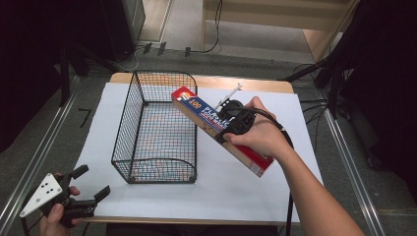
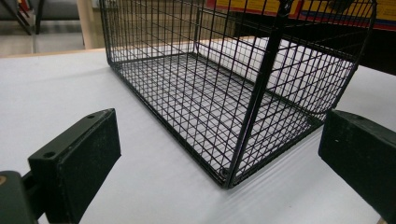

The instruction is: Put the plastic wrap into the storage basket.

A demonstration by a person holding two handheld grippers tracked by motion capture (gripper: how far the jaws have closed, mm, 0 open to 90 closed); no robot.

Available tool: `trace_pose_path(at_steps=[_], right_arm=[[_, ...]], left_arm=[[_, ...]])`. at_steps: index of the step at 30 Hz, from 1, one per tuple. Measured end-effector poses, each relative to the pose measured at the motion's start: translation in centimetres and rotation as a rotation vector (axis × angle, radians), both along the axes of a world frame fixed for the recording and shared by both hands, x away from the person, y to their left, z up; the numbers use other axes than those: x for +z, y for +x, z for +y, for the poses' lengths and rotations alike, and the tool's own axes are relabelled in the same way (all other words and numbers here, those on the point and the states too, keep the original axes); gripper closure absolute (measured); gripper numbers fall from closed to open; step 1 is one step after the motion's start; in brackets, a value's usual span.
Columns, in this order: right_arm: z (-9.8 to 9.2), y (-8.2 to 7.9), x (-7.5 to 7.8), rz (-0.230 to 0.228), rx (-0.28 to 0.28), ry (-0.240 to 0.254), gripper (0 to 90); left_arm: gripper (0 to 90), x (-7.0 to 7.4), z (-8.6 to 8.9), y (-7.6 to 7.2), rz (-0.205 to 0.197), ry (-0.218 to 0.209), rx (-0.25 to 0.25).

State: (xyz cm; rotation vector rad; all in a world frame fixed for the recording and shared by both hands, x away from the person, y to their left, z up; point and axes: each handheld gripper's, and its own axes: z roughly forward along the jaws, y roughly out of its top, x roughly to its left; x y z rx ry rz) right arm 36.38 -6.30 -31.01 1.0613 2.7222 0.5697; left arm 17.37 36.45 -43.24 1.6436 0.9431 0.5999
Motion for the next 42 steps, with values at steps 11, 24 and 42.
trace_pose_path(at_steps=[11,24,42], right_arm=[[3.9,-0.7,-0.1,0.001,0.132,-0.03,41.8],[7.4,-0.7,-0.7,-0.006,0.277,-0.073,41.7],[9.4,-0.1,-1.4,-0.001,0.404,-0.133,41.5]], left_arm=[[0.0,0.0,0.0,0.0,-0.001,-0.001,-0.001],[0.0,0.0,0.3,-0.3,-0.001,-0.003,0.006],[0.0,0.0,0.3,-0.4,0.001,-0.005,0.008]])
